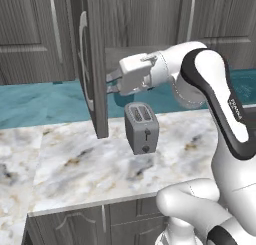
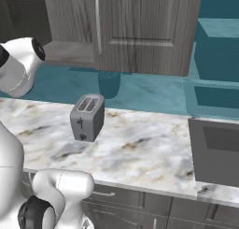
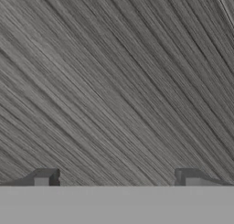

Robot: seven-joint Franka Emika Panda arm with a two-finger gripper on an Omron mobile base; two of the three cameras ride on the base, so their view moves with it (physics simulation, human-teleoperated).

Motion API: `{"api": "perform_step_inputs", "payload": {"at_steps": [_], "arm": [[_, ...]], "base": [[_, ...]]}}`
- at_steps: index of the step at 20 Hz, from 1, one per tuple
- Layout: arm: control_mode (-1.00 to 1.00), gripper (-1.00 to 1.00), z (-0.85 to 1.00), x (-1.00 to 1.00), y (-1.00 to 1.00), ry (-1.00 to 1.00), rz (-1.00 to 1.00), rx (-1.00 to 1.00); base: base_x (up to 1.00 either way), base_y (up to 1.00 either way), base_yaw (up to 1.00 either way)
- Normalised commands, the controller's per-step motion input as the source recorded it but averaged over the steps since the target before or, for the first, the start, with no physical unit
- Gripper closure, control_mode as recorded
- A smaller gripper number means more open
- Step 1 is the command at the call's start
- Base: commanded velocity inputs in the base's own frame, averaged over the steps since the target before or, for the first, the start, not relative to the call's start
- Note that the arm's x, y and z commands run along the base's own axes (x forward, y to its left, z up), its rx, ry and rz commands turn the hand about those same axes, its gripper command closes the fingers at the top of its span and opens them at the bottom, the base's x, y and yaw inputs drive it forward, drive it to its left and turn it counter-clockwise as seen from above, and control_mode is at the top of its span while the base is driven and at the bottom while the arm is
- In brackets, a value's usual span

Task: Open the cabinet. Pick the soap dispenser and place it next to the sink. Then close the cabinet.

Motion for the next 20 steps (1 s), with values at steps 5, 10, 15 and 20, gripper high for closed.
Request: {"api": "perform_step_inputs", "payload": {"at_steps": [5,10,15,20], "arm": [[-1.00,-1.00,0.01,0.00,0.00,-0.01,0.02,-0.05],[-1.00,-1.00,0.00,-0.08,-0.54,-0.13,0.00,-0.05],[-1.00,-1.00,0.02,-0.28,-0.84,-0.20,0.00,-0.07],[-1.00,-1.00,0.19,-0.39,-0.70,-0.21,0.00,-0.06]], "base": [[0.00,0.00,0.00],[0.00,0.00,0.00],[0.00,0.00,0.00],[0.00,0.00,0.00]]}}
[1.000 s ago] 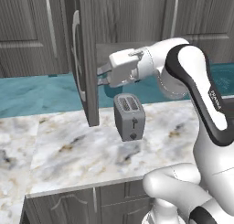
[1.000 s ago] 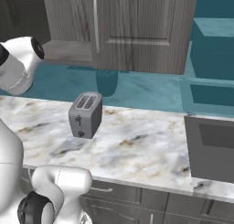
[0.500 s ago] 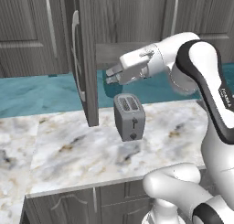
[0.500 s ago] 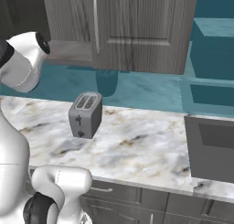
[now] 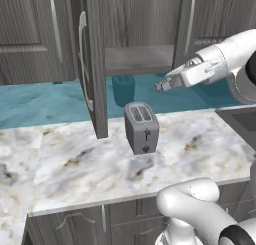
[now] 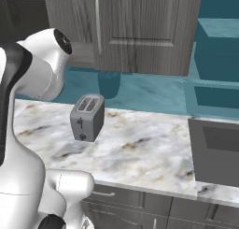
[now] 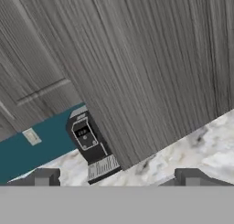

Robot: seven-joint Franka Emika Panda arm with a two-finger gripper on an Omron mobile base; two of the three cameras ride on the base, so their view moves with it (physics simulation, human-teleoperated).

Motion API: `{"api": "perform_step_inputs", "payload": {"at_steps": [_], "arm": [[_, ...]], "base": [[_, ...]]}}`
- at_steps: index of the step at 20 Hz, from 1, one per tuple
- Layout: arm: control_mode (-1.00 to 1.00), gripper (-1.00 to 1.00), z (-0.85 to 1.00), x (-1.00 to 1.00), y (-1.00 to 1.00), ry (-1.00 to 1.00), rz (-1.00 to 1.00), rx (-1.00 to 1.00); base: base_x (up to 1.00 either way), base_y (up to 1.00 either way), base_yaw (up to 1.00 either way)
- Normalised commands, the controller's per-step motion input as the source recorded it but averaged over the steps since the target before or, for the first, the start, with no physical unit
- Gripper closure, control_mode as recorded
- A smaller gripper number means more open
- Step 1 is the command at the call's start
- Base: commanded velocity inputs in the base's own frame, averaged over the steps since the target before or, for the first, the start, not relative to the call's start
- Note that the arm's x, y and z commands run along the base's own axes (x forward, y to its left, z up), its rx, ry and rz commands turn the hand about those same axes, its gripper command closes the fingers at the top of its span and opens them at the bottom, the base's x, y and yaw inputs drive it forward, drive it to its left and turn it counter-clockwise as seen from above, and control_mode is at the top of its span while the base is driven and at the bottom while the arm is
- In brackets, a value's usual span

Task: Open the cabinet. Pick the soap dispenser and place it next to the sink. Then close the cabinet.

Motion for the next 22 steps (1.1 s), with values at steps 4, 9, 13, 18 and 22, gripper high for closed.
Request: {"api": "perform_step_inputs", "payload": {"at_steps": [4,9,13,18,22], "arm": [[-1.00,-1.00,0.24,-0.50,-0.27,-0.13,0.00,-0.04],[-1.00,-1.00,0.18,-0.27,-0.03,-0.01,-0.06,-0.09],[-1.00,-1.00,0.00,-0.19,-0.23,0.00,-0.15,-0.13],[-1.00,-1.00,-0.37,0.01,-0.46,0.02,-0.23,-0.14],[-1.00,-1.00,-0.35,0.19,-0.47,0.00,-0.28,-0.16]], "base": [[0.00,0.00,0.00],[0.00,0.00,0.00],[0.00,0.00,0.00],[0.00,0.00,0.00],[0.00,0.00,0.00]]}}
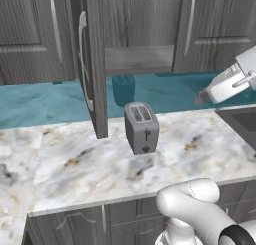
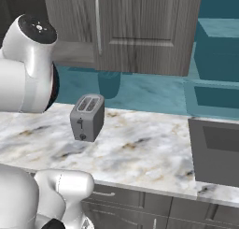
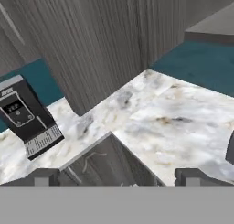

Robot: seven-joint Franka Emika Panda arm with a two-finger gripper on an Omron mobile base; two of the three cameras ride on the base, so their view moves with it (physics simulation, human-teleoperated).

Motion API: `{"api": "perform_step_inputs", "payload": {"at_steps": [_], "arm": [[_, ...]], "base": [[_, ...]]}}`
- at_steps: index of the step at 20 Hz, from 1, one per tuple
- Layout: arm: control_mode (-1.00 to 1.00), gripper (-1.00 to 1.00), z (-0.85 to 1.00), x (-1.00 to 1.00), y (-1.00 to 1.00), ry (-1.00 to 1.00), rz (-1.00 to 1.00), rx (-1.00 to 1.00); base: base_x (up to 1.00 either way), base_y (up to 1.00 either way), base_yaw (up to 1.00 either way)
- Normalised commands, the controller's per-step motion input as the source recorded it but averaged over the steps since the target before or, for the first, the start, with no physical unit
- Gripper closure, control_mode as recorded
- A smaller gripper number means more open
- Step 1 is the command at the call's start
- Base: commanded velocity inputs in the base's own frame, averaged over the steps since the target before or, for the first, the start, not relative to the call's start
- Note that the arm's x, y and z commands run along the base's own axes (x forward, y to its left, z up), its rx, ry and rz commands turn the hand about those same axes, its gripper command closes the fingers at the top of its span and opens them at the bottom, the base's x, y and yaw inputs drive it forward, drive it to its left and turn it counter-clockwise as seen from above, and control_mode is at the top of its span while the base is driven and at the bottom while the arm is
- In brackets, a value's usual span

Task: Open the cabinet. Pick the soap dispenser and place it next to the sink. Then close the cabinet.

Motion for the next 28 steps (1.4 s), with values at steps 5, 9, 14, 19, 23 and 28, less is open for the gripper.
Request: {"api": "perform_step_inputs", "payload": {"at_steps": [5,9,14,19,23,28], "arm": [[-1.00,-1.00,-0.10,0.31,-0.44,-0.08,-0.33,-0.17],[-1.00,-1.00,0.30,0.04,-0.31,-0.08,-0.32,-0.06],[-1.00,-1.00,0.36,0.07,-0.41,0.00,-0.29,0.00],[-1.00,-1.00,-0.10,0.48,-0.37,0.00,-0.26,0.00],[-1.00,-1.00,-0.14,0.62,-0.33,-0.01,-0.26,0.00],[-1.00,-1.00,-0.06,0.62,-0.25,-0.13,-0.21,0.00]], "base": [[0.00,0.00,0.00],[0.00,0.00,0.00],[0.00,0.00,0.00],[0.00,0.00,0.00],[0.00,0.00,0.00],[0.00,0.00,0.00]]}}
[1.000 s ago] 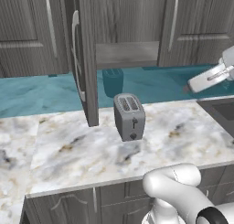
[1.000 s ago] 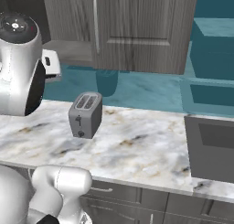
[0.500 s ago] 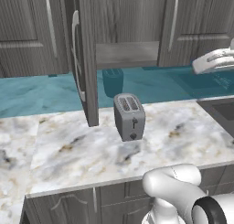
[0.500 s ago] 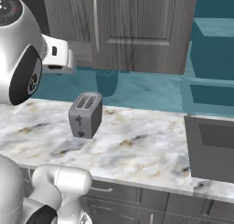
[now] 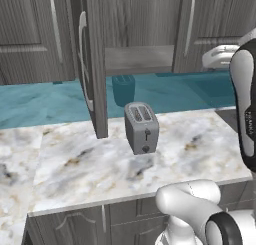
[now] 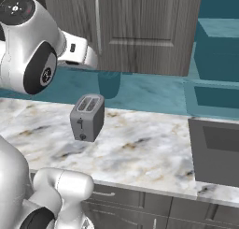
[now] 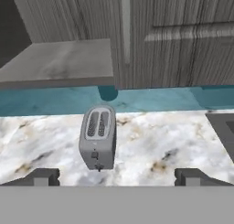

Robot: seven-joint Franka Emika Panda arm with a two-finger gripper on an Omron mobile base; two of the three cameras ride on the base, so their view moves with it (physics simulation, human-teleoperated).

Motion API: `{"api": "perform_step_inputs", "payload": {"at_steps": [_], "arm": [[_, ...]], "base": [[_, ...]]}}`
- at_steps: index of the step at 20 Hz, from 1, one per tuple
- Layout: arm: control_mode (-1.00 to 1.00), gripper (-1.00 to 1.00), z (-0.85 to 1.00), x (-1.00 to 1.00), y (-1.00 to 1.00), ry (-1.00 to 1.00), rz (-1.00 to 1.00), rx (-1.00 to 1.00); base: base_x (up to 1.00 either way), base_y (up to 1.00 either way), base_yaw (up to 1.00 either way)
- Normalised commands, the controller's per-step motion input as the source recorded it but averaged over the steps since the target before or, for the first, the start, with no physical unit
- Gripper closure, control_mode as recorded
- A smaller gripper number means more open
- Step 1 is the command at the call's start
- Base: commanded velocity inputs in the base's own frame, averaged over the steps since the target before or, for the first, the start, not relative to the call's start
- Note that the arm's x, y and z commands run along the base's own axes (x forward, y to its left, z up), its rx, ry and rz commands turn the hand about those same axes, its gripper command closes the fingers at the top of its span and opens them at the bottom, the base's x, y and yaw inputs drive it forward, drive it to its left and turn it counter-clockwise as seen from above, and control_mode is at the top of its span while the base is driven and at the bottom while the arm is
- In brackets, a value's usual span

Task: Open the cabinet. Pick the soap dispenser and place it next to the sink. Then close the cabinet.

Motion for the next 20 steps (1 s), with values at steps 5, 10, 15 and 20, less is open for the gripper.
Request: {"api": "perform_step_inputs", "payload": {"at_steps": [5,10,15,20], "arm": [[-1.00,-1.00,0.00,0.31,-0.05,-0.24,-0.14,0.00],[-1.00,-1.00,0.00,0.10,0.00,-0.25,-0.01,0.00],[-1.00,-1.00,0.00,0.01,0.00,-0.01,0.00,0.00],[-1.00,-1.00,0.07,0.06,0.00,0.01,0.00,0.00]], "base": [[0.00,0.00,0.00],[0.00,0.00,0.00],[0.00,0.00,0.00],[0.00,0.00,0.00]]}}
